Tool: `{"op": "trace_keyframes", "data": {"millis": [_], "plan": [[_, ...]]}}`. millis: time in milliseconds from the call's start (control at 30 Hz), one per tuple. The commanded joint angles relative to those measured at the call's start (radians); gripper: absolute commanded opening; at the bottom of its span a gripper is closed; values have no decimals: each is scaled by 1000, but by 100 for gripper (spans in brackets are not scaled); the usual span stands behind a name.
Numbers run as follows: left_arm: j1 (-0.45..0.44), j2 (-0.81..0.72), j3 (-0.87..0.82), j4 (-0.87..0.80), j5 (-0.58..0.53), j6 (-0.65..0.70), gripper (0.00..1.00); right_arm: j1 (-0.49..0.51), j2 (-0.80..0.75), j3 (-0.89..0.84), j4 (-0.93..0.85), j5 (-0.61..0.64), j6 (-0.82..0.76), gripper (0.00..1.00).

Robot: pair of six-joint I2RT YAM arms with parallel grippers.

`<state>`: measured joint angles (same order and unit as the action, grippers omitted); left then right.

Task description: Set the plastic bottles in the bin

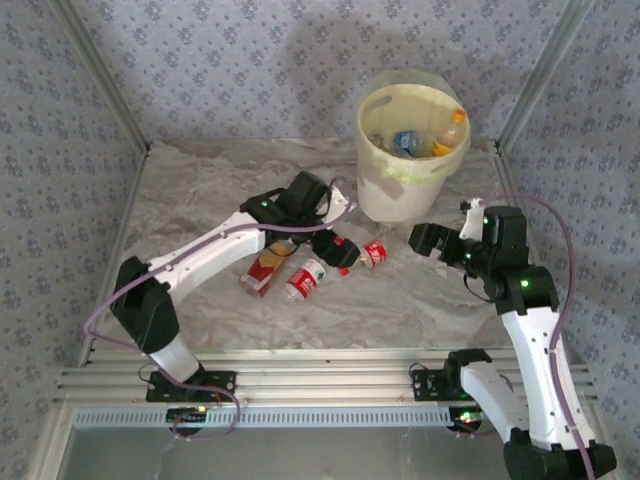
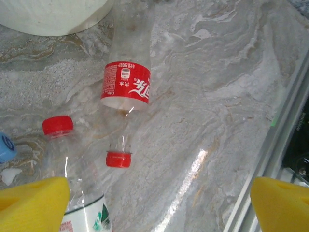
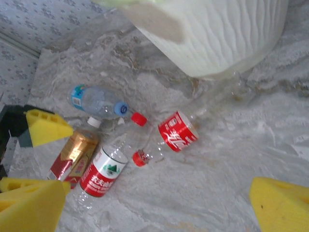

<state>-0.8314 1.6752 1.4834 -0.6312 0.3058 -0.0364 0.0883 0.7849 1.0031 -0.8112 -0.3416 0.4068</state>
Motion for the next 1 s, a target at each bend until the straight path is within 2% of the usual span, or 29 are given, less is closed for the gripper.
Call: {"op": "trace_keyframes", "data": {"millis": [0, 200, 400, 700, 967], "plan": [[-61, 98, 81, -40, -111, 8, 95, -14, -20, -25, -73, -16, -18, 100], [-140, 316, 268, -147, -282, 47, 94, -34, -53, -39, -100, 6, -20, 100], [-149, 481, 408, -177, -368, 47, 94, -53, -49, -35, -111, 19, -22, 100], [-149, 637, 542, -202, -401, 61, 94, -71, -27, -29, -113, 7, -25, 100], [-147, 665, 566, -212, -374, 47, 79, -81, -27, -34, -117, 9, -16, 100]]}}
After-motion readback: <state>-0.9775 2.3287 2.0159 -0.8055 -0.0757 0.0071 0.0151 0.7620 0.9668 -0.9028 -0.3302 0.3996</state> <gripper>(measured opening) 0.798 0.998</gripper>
